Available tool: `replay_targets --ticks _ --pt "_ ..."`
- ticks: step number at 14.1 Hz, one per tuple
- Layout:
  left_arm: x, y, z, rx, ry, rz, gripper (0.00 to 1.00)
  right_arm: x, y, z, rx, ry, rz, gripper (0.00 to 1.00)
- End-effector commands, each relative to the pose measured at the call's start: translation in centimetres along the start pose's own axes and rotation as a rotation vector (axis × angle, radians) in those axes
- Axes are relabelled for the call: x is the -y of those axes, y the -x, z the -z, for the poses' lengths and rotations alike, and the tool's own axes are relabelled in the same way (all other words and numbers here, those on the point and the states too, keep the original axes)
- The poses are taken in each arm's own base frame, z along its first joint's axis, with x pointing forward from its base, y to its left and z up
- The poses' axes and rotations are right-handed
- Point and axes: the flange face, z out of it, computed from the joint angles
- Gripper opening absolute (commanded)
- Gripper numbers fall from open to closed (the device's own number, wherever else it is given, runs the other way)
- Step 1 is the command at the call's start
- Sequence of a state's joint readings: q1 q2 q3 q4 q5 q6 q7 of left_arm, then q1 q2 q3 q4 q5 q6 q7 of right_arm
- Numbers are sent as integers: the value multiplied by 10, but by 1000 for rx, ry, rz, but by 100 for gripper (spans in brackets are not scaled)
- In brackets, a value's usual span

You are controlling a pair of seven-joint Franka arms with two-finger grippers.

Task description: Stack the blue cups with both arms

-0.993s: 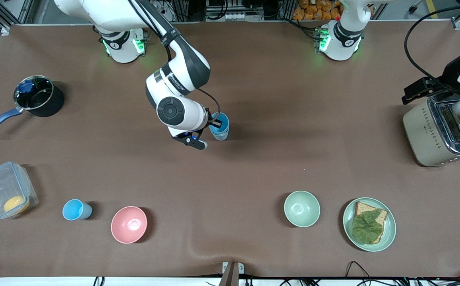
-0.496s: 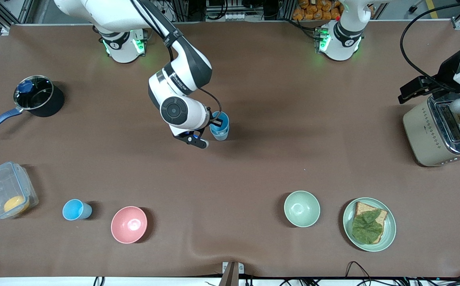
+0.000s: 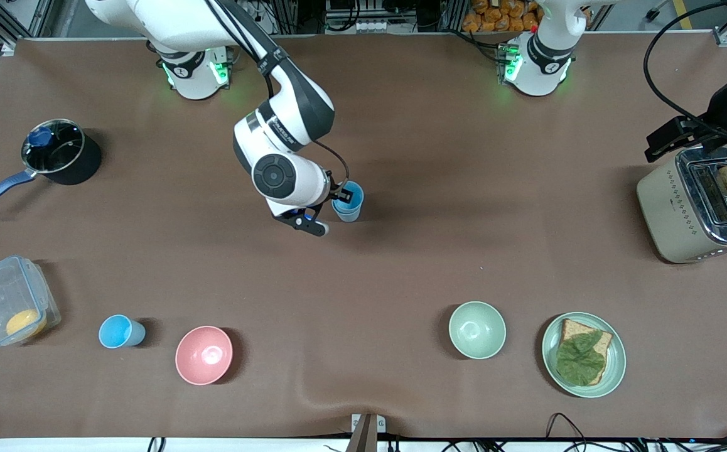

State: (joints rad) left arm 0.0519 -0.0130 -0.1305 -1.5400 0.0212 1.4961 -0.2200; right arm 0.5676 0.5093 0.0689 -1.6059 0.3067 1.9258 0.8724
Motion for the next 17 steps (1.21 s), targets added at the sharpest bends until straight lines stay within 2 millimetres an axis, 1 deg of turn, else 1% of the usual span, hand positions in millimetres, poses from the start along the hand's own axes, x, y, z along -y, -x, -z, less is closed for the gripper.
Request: replay_targets --ticks 1,2,4,5,6,7,9,10,11,12,13,15,17 --pt "1 1 16 -34 -13 -5 100 -44 -18 61 -50 43 192 100" --pt "0 1 18 -41 -12 -8 100 -65 -31 76 -37 61 274 100" --pt "-2 1 17 -37 -11 -11 100 -113 -52 117 -16 60 404 100" --pt "-3 1 17 -37 -11 -12 100 -142 -65 139 -11 48 441 100" --pt "-4 1 17 -37 -9 -12 100 -173 -74 168 -37 46 469 100" --pt "-3 1 17 -37 -8 -9 100 -207 -84 192 -62 64 493 100" --pt "-4 2 19 -39 -2 -14 100 -274 -96 239 -128 71 534 100" --pt "-3 2 19 -38 1 -13 100 -309 -103 259 -158 57 538 100" --pt "-3 2 19 -39 2 -8 100 -336 -104 277 -190 46 535 100" --pt "-5 3 20 -39 3 -7 100 -357 -100 293 -219 39 516 100" --pt "-5 2 19 -38 2 -9 100 -362 -90 305 -241 49 506 100" --pt "-5 2 19 -38 3 -17 100 -369 -73 317 -264 84 481 100" --pt "-5 2 18 -35 2 -19 100 -361 -59 325 -290 125 421 100"
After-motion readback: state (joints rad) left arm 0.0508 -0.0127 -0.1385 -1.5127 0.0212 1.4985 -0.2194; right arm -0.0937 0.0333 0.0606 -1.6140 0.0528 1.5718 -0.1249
